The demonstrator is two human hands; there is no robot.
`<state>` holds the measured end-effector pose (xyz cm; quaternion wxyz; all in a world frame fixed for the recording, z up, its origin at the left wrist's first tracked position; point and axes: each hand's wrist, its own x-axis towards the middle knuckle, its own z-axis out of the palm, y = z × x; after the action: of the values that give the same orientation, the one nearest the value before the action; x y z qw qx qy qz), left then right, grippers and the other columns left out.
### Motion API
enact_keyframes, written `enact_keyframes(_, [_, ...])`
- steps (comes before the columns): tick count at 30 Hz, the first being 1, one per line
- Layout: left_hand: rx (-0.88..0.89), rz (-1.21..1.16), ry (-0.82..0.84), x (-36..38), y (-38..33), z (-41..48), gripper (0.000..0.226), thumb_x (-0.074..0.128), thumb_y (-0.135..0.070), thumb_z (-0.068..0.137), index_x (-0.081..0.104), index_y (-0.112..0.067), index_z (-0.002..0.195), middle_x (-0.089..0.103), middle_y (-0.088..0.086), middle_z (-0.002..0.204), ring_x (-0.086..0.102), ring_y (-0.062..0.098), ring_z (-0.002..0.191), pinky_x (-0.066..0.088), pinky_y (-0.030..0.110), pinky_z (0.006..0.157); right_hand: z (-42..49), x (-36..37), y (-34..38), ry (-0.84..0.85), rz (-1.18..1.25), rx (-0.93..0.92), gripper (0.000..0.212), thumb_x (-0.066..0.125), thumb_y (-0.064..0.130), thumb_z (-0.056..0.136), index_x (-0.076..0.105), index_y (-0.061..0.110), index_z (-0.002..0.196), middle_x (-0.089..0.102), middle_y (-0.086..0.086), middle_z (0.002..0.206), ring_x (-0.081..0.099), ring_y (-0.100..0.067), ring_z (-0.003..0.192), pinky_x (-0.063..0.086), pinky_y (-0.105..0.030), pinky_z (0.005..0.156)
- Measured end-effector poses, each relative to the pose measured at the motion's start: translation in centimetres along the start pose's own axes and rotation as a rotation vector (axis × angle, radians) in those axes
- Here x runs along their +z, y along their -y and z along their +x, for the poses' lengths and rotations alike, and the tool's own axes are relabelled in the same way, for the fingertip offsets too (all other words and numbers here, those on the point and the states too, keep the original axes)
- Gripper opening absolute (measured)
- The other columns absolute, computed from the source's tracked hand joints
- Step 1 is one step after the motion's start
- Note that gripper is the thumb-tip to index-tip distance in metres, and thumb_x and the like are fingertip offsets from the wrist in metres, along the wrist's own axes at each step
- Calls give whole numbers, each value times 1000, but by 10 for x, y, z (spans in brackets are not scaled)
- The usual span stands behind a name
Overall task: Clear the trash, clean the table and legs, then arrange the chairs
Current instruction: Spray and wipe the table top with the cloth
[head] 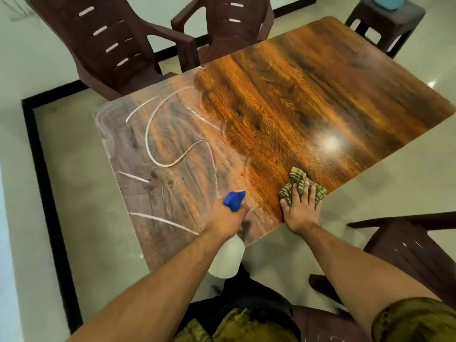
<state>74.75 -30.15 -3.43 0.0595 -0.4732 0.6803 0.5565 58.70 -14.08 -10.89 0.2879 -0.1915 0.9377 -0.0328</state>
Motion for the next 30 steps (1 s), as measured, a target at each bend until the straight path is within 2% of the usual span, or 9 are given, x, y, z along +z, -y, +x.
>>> enact_keyframes(4, [-27, 315, 183, 5, 18, -7, 30, 65, -43, 88, 66, -12, 84, 69, 5, 75, 67, 14, 63, 59, 25, 61, 1, 1, 9, -18, 20, 43, 72, 20, 59, 102, -4, 22, 159, -27, -7, 162, -27, -28, 149, -10, -52, 120])
enact_keyframes(7, [-29, 286, 229, 4, 35, -13, 17, 64, -34, 93, 64, -17, 90, 58, -4, 70, 57, 8, 61, 43, 7, 48, -1, 8, 26, -32, 64, 96, 71, 20, 58, 102, -1, 21, 160, -24, -8, 163, -25, -30, 149, -9, -54, 121])
enact_keyframes(10, [-80, 129, 186, -9, 40, -10, 22, 73, -28, 87, 71, -7, 95, 65, 5, 69, 60, 16, 54, 53, 28, 53, -13, 21, 49, -49, 46, 66, 72, 18, 59, 101, -1, 21, 160, -22, -10, 163, -26, -30, 148, -11, -55, 120])
enact_keyframes(15, [34, 149, 110, -42, 51, -2, 16, 75, -28, 87, 67, -14, 87, 67, 8, 76, 60, 17, 64, 45, 22, 55, -81, 76, 88, 30, -214, -521, 88, -4, 72, 91, 15, 20, 159, -12, -7, 165, -28, -29, 147, -18, -51, 119])
enact_keyframes(18, [55, 86, 146, -76, 69, 1, 20, 76, -28, 87, 63, -15, 81, 67, 10, 74, 57, 16, 56, 47, 25, 54, -103, 87, 77, 74, -301, -732, 83, 2, 69, 95, 30, 21, 156, -7, 0, 165, -23, -20, 150, -14, -45, 121])
enact_keyframes(19, [47, 93, 171, -94, 78, 2, 21, 76, -27, 87, 63, -13, 81, 64, 8, 70, 57, 17, 53, 48, 25, 53, -103, 88, 79, 14, -317, -679, 79, 5, 67, 96, 30, 22, 156, -5, 0, 166, -22, -20, 150, -14, -43, 121])
enact_keyframes(24, [96, 171, 221, -145, 114, -1, 23, 72, -27, 89, 64, -6, 86, 58, 7, 68, 54, 19, 58, 49, 30, 58, -93, 91, 118, -183, 40, 199, 67, 16, 56, 102, 2, 24, 160, -2, -9, 167, -17, -27, 152, -6, -51, 123])
enact_keyframes(27, [130, 254, 255, -180, 149, -12, 30, 75, -34, 85, 69, -7, 96, 65, 9, 79, 61, 24, 72, 56, 39, 75, -140, 141, 187, -156, -13, 3, 71, 12, 58, 99, 4, 23, 160, -2, -9, 167, -17, -28, 152, -10, -51, 121])
enact_keyframes(30, [93, 230, 290, -188, 165, -19, 31, 76, -31, 85, 70, -6, 103, 66, 12, 79, 60, 23, 67, 59, 40, 65, -183, 181, 211, -125, -118, -301, 73, 13, 60, 97, 15, 21, 159, -5, -5, 166, -21, -27, 150, -13, -50, 120])
